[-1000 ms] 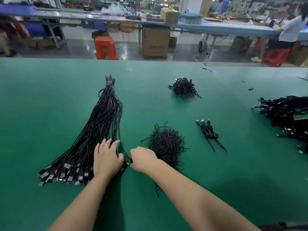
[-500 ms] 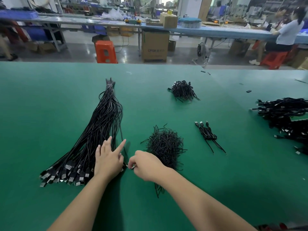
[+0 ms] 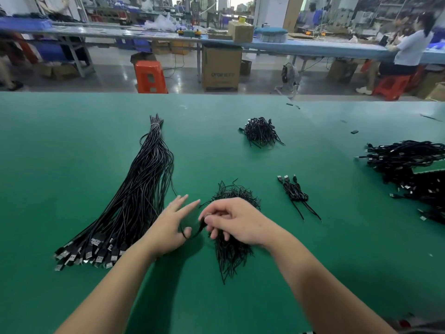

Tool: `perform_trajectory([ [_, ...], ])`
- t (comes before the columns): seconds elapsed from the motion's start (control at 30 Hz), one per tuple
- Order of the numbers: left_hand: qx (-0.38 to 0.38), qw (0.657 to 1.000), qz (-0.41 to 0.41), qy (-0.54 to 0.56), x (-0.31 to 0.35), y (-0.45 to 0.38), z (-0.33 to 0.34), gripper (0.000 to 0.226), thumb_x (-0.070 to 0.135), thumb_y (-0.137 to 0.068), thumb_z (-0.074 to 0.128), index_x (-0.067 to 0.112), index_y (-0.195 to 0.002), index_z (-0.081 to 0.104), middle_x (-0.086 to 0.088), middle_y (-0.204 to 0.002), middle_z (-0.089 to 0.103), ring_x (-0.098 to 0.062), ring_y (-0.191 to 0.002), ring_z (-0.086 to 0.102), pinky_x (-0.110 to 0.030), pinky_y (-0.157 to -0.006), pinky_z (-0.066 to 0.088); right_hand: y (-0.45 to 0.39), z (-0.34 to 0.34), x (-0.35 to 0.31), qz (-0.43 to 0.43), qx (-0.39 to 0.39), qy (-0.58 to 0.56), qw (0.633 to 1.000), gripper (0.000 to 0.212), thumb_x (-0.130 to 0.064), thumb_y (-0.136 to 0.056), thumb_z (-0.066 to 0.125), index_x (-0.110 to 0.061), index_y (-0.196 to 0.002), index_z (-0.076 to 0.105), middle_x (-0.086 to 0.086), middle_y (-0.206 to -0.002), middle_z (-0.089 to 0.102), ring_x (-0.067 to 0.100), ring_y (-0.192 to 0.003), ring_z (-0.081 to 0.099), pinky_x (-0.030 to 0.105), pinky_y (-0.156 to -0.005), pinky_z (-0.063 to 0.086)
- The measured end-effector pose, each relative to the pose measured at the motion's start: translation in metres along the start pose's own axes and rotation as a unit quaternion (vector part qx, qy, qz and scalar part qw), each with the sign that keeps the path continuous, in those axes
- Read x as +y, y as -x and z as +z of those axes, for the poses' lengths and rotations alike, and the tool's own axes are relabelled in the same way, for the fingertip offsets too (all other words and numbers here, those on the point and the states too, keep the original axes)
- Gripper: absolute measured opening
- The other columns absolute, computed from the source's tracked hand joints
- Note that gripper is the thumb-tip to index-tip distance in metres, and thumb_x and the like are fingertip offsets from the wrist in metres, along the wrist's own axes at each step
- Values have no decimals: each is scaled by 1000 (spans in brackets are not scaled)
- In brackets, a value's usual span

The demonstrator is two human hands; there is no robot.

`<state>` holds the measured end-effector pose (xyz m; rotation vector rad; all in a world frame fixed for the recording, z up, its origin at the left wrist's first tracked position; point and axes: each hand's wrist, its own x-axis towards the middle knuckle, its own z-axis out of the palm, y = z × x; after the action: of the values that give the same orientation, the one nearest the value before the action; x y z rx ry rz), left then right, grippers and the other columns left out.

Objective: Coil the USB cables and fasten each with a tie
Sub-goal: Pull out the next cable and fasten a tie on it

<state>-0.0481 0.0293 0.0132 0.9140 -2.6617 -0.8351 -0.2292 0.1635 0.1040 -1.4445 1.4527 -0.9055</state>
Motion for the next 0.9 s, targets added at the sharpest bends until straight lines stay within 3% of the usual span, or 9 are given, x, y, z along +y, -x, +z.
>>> perform_trajectory([
  [0.07, -17, 996, -1, 82, 22, 3, -11, 57, 19, -93, 65, 40, -141, 45, 37, -138, 41, 9, -137, 34, -14, -116, 22, -2, -9, -1, -2, 48, -21, 999, 17, -9, -99, 57, -22, -96, 68, -5, -75, 71, 12, -66, 67, 21, -50, 48],
  [0.1, -34, 994, -7, 105, 31, 6, -16, 44, 24, -94, 66, 39, -134, 55, 42, -124, 53, 17, -123, 46, -14, -110, 32, -3, -13, -1, -1, 70, -17, 997, 19, -9, -99, 57, -24, -95, 67, -6, -74, 71, 11, -64, 66, 21, -50, 47],
  [0.2, -61, 985, -3, 161, 62, 15, -27, 16, 36, -98, 61, 29, -109, 71, 16, -92, 74, 1, -90, 68, -18, -84, 49, -5, -24, -3, 0, 110, 28, 994, 24, -11, -99, 58, -31, -91, 67, -10, -70, 69, 7, -60, 62, 21, -52, 48],
  [0.33, -36, 972, -37, 230, 94, 25, -31, 36, 35, -106, 43, 17, -90, 71, -2, -78, 72, -17, -62, 62, -28, -60, 48, -4, -33, -7, -3, 109, 8, 994, 19, -11, -100, 58, -25, -93, 70, -8, -71, 68, 7, -61, 60, 21, -54, 48],
  [0.47, -131, 920, -118, 350, 109, 37, -22, 39, 34, -107, 40, 4, -98, 65, -10, -76, 65, -24, -48, 54, -27, -43, 45, 1, -34, -3, 21, 53, 1, 998, 13, -8, -100, 58, -10, -101, 71, -9, -69, 65, 7, -64, 59, 20, -57, 49],
  [0.57, -129, 895, -150, 401, 117, 40, -24, 34, 31, -108, 40, 2, -110, 60, -16, -82, 66, -31, -53, 61, -32, -47, 52, 2, -32, -1, 28, 25, -24, 999, 13, -8, -99, 61, -10, -102, 73, -5, -70, 65, 8, -66, 58, 20, -59, 50],
  [0.77, -150, 902, -149, 377, 128, 38, -31, 38, 24, -108, 37, -6, -109, 61, -19, -90, 66, -30, -66, 66, -39, -64, 56, 1, -34, -7, -2, 2, 5, 1000, 14, -14, -99, 62, -20, -98, 75, -12, -76, 69, 6, -67, 56, 21, -61, 50],
  [0.83, -145, 906, -147, 370, 129, 38, -32, 41, 24, -109, 36, -7, -106, 63, -23, -92, 67, -29, -66, 67, -42, -68, 56, -2, -32, -8, -8, 22, -25, 999, 13, -20, -99, 61, -22, -100, 74, -11, -78, 69, 7, -67, 57, 20, -62, 50],
  [0.9, -86, 920, -124, 362, 130, 37, -35, 42, 23, -108, 37, -4, -102, 68, -23, -93, 71, -26, -70, 68, -46, -76, 55, -4, -25, -8, 16, 91, -103, 990, 24, -42, -95, 58, -23, -105, 70, -7, -85, 69, 8, -72, 61, 22, -68, 52],
])
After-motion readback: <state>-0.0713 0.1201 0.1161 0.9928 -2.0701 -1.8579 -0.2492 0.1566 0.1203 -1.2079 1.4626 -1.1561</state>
